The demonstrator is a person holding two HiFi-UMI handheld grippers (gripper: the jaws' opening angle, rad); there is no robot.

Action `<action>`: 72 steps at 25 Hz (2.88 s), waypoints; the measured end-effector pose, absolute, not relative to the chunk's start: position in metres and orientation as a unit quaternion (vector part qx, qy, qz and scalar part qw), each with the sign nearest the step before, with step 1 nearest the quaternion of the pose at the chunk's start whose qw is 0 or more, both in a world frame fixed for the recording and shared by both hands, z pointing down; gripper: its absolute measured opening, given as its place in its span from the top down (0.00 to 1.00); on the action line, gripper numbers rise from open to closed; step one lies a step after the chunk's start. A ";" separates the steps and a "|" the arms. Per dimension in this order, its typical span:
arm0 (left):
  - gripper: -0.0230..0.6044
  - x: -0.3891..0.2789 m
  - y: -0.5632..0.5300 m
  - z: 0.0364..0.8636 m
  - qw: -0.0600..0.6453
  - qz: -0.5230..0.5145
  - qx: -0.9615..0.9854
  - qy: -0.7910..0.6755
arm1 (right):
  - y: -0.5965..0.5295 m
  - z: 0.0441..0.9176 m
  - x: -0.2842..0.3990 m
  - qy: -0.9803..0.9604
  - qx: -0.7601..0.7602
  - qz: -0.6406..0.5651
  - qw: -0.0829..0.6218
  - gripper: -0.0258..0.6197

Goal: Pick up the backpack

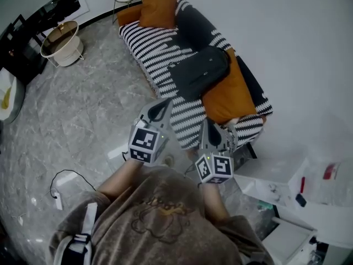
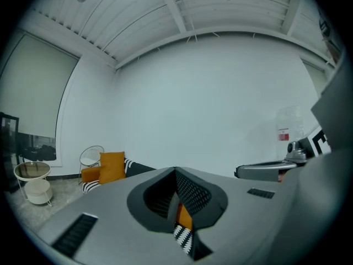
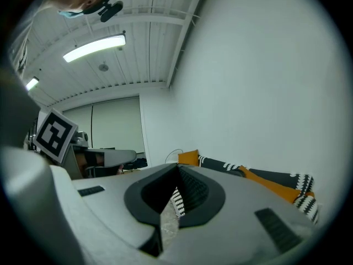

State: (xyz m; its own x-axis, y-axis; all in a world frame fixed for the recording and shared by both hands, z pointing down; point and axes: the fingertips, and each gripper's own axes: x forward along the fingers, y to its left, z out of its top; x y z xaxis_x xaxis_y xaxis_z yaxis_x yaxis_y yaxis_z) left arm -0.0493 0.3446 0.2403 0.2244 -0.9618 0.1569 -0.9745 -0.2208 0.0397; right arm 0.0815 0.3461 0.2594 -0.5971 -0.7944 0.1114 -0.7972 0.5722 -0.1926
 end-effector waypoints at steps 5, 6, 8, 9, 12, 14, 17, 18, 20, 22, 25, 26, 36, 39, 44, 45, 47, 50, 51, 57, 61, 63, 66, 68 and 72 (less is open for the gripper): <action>0.96 -0.043 0.311 0.242 0.064 0.053 0.777 -0.624 | 0.311 0.266 0.086 -0.889 0.442 0.117 0.010 0.95; 0.96 -0.043 0.306 0.243 0.064 0.053 0.777 -0.624 | 0.305 0.267 0.086 -0.889 0.442 0.118 0.010 0.95; 0.96 -0.043 0.295 0.244 0.064 0.054 0.776 -0.625 | 0.294 0.270 0.086 -0.890 0.440 0.121 0.011 0.95; 0.96 -0.043 0.290 0.245 0.064 0.054 0.776 -0.625 | 0.289 0.272 0.085 -0.890 0.439 0.122 0.011 0.95; 0.96 -0.045 0.270 0.248 0.064 0.056 0.776 -0.625 | 0.272 0.276 0.083 -0.891 0.436 0.124 0.015 0.95; 0.96 -0.049 0.255 0.249 0.065 0.055 0.776 -0.625 | 0.258 0.280 0.082 -0.890 0.437 0.126 0.018 0.95; 0.96 -0.051 0.232 0.253 0.064 0.052 0.782 -0.617 | 0.239 0.286 0.081 -0.886 0.445 0.127 0.020 0.95; 0.96 -0.052 0.223 0.254 0.063 0.053 0.785 -0.614 | 0.232 0.288 0.081 -0.884 0.449 0.127 0.020 0.95; 0.96 -0.053 0.205 0.256 0.060 0.054 0.791 -0.607 | 0.215 0.293 0.079 -0.880 0.457 0.128 0.020 0.95; 0.96 -0.053 0.185 0.260 0.060 0.058 0.797 -0.598 | 0.197 0.297 0.077 -0.875 0.466 0.133 0.021 0.95; 0.96 -0.056 0.151 0.263 0.061 0.064 0.806 -0.585 | 0.168 0.299 0.070 -0.869 0.475 0.137 0.021 0.95; 0.96 -0.057 0.139 0.263 0.060 0.066 0.809 -0.580 | 0.158 0.299 0.067 -0.867 0.478 0.137 0.021 0.95; 0.96 -0.071 0.021 0.277 0.058 0.082 0.849 -0.519 | 0.053 0.305 0.037 -0.843 0.517 0.147 0.014 0.95; 0.96 -0.072 -0.011 0.282 0.059 0.089 0.867 -0.486 | 0.023 0.308 0.034 -0.828 0.539 0.158 0.000 0.95; 0.96 -0.073 -0.055 0.286 0.053 0.083 0.885 -0.454 | -0.019 0.305 0.032 -0.811 0.566 0.148 0.000 0.95; 0.96 -0.074 -0.063 0.286 0.051 0.081 0.887 -0.452 | -0.026 0.303 0.033 -0.807 0.573 0.146 -0.002 0.95; 0.96 -0.074 -0.077 0.286 0.047 0.080 0.889 -0.448 | -0.038 0.300 0.037 -0.798 0.586 0.141 -0.005 0.95; 0.96 -0.071 -0.094 0.285 0.040 0.081 0.892 -0.442 | -0.052 0.301 0.045 -0.787 0.601 0.140 -0.008 0.95; 0.96 -0.070 -0.098 0.285 0.039 0.081 0.893 -0.441 | -0.056 0.302 0.048 -0.784 0.605 0.141 -0.010 0.95; 0.92 -0.068 -0.119 0.296 0.055 0.088 0.893 -0.438 | -0.073 0.302 0.050 -0.776 0.615 0.140 -0.013 0.95; 0.63 -0.061 -0.135 0.309 0.080 0.088 0.895 -0.430 | -0.090 0.314 0.050 -0.773 0.614 0.158 -0.014 0.60; 0.39 -0.054 -0.142 0.319 0.094 0.093 0.895 -0.427 | -0.097 0.327 0.056 -0.767 0.619 0.172 -0.006 0.49; 0.35 -0.047 -0.153 0.337 0.102 0.109 0.896 -0.418 | -0.107 0.350 0.066 -0.757 0.625 0.190 0.006 0.46; 0.35 -0.044 -0.162 0.355 0.108 0.123 0.896 -0.413 | -0.113 0.369 0.071 -0.750 0.629 0.204 0.015 0.46; 0.35 -0.041 -0.178 0.396 0.122 0.149 0.892 -0.409 | -0.122 0.419 0.079 -0.735 0.636 0.233 0.032 0.46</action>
State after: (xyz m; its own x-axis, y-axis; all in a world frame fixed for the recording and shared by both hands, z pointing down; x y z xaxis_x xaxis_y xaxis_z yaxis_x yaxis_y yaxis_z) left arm -0.0415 -0.1778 0.3964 0.6208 -0.6933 0.3659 -0.7661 -0.6355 0.0958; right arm 0.0788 -0.1218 0.4191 -0.1881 -0.9200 0.3439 -0.9500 0.0815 -0.3014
